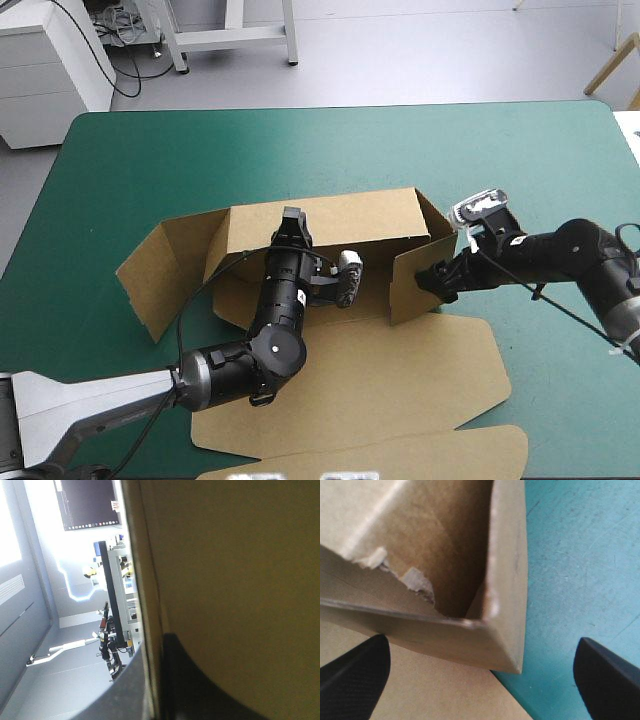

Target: Fold the box

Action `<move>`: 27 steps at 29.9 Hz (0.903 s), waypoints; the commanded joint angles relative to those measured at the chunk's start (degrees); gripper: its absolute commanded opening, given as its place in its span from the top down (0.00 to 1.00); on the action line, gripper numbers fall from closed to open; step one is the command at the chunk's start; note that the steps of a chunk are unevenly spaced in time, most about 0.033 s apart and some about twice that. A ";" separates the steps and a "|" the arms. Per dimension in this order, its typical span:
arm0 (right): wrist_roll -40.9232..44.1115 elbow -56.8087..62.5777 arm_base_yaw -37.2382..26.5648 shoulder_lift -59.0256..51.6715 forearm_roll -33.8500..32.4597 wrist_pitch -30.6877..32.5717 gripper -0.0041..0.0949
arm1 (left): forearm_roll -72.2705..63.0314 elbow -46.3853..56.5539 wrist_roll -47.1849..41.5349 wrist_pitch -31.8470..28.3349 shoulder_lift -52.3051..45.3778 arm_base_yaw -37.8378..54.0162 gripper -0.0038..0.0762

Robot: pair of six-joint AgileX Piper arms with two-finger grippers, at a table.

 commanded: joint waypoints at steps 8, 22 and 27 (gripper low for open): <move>-3.01 6.30 13.67 -2.13 4.34 -23.50 0.05 | 6.20 -1.07 0.77 2.94 -1.93 -0.27 0.96; 3.40 12.83 26.56 -5.50 4.23 -45.81 0.05 | 6.20 -1.07 0.77 2.94 -1.93 -0.27 0.96; 3.87 12.83 26.56 -5.50 4.23 -46.49 0.10 | 6.20 -1.07 0.77 2.68 -1.93 -0.27 0.96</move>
